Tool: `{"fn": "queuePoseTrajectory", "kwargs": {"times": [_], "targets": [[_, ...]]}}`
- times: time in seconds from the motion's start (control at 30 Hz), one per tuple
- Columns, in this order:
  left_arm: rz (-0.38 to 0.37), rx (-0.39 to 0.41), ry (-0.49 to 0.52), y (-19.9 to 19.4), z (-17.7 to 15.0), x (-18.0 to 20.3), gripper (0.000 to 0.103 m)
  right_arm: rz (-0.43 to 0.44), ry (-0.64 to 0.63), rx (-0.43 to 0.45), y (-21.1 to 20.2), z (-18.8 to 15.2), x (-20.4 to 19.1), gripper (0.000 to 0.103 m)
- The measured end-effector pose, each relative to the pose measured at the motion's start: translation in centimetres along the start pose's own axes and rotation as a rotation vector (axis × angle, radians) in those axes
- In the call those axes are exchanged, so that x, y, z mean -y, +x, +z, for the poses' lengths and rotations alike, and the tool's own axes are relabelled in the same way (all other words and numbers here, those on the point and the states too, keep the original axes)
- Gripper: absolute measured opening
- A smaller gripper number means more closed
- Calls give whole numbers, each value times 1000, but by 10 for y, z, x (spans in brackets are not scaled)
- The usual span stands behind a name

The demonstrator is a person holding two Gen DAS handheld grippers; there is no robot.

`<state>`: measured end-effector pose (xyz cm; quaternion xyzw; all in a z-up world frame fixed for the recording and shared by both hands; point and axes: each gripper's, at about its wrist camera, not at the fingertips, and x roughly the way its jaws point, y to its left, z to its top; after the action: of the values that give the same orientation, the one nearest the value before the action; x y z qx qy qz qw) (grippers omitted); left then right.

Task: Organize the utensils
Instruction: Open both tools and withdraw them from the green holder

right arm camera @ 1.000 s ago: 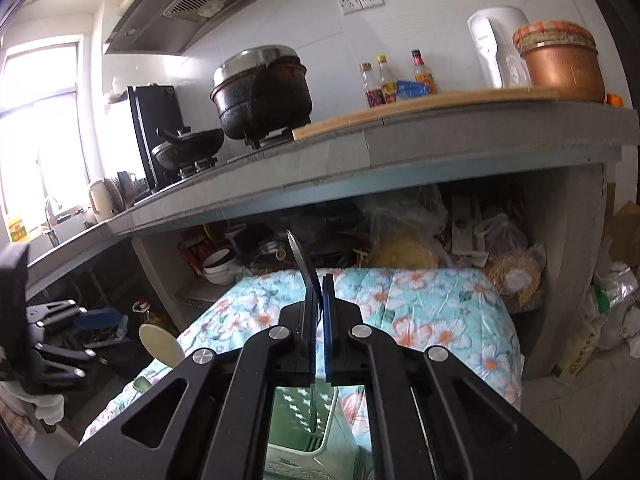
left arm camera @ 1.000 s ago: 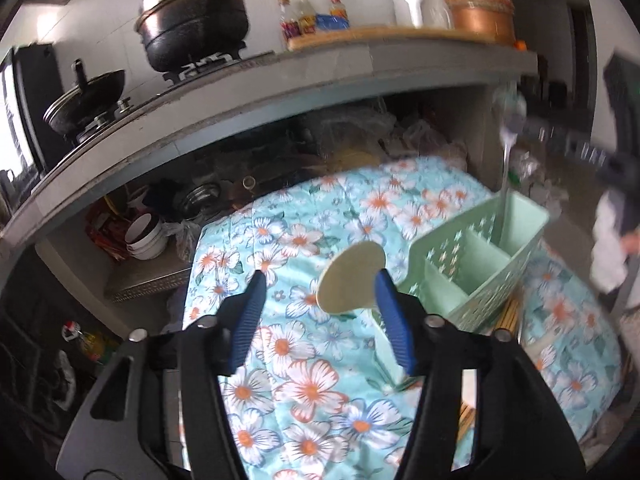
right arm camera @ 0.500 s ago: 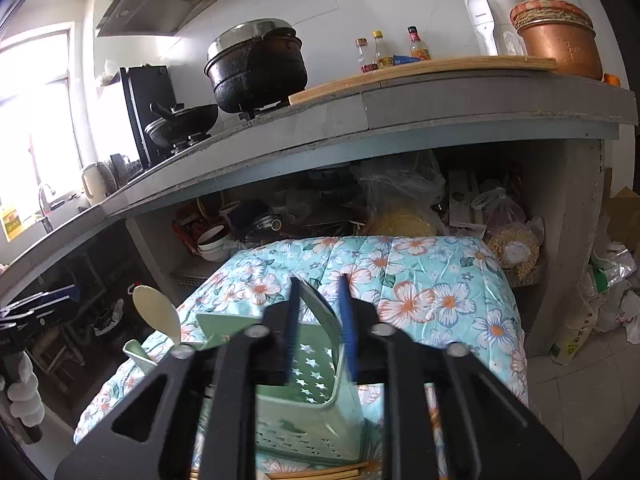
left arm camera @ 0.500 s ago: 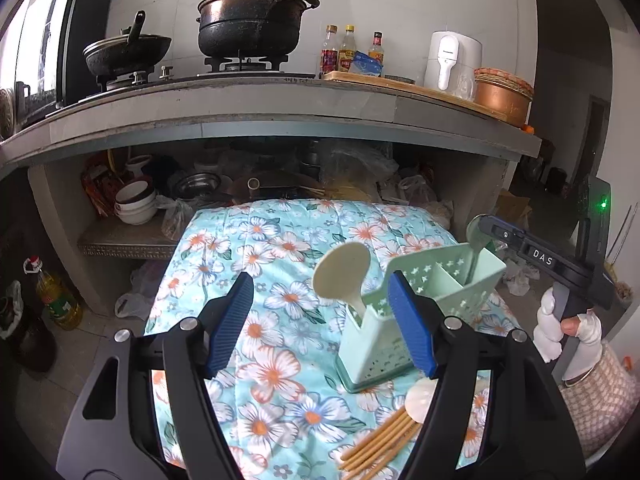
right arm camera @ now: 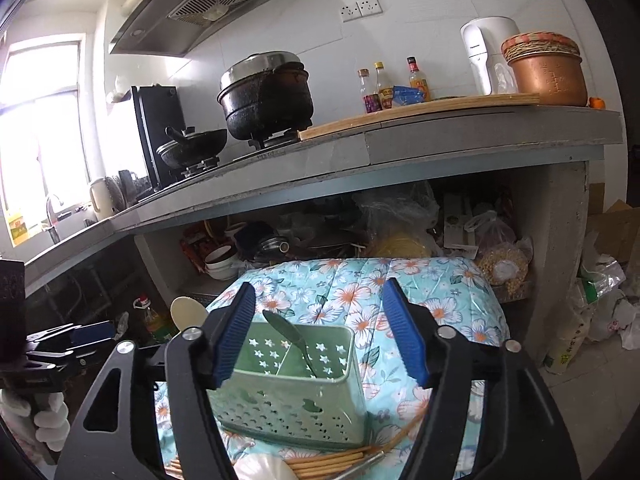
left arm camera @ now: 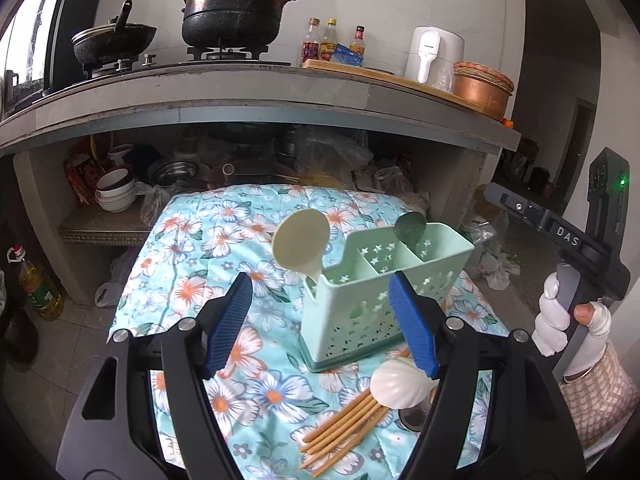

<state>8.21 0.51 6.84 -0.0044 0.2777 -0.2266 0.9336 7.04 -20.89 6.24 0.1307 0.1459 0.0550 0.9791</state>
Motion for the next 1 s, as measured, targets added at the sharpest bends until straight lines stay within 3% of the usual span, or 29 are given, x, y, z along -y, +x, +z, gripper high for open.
{"fn": "queuePoseTrajectory", "kwargs": {"times": [0.23, 0.33, 0.7, 1.0], "targets": [[-40, -21, 11, 4, -11, 10, 70, -68, 33, -26, -27, -16, 10, 92], [-55, -36, 6, 6, -16, 12, 71, -113, 44, -40, -35, -27, 14, 97], [-66, -82, -16, 19, -29, 11, 72, -136, -25, -157, -34, -70, 1, 97], [0, -136, -17, 32, -42, 1, 73, -92, -113, -281, -21, -100, -18, 97]]}}
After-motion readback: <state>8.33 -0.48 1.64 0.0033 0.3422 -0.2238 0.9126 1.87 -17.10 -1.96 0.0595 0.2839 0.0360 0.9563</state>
